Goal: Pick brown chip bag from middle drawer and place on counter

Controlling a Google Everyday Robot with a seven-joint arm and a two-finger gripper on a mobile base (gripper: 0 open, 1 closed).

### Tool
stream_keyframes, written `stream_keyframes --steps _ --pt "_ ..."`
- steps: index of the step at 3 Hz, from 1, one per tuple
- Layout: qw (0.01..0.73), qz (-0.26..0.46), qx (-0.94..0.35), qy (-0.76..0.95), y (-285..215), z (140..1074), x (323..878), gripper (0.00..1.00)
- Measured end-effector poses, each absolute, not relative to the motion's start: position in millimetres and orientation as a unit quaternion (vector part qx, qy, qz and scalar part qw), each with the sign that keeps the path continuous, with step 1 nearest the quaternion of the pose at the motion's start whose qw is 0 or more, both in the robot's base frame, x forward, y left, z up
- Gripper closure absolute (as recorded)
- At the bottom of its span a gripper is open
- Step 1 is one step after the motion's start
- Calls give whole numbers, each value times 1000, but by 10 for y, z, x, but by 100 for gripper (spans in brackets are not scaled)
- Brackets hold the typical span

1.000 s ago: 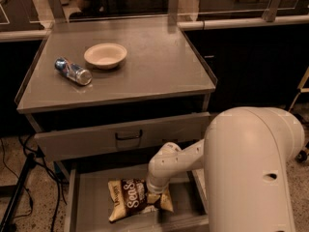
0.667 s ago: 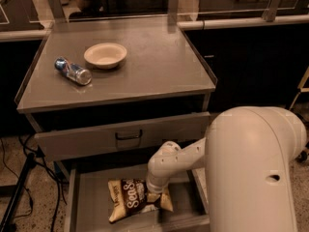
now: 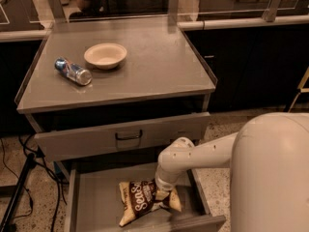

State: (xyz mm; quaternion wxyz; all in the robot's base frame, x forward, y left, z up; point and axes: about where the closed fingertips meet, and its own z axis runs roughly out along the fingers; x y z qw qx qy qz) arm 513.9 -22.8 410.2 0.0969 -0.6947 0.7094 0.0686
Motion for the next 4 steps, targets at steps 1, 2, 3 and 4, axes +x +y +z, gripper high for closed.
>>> stream_keyframes --steps 1,2,3,4 --pt "95 60 -683 722 -473 4404 5085 100" --pt "99 49 -676 729 -688 4772 5052 100" --pt "131 13 -655 745 -1029 5267 5058 100" --pt "121 17 -660 741 -1030 5256 5047 100"
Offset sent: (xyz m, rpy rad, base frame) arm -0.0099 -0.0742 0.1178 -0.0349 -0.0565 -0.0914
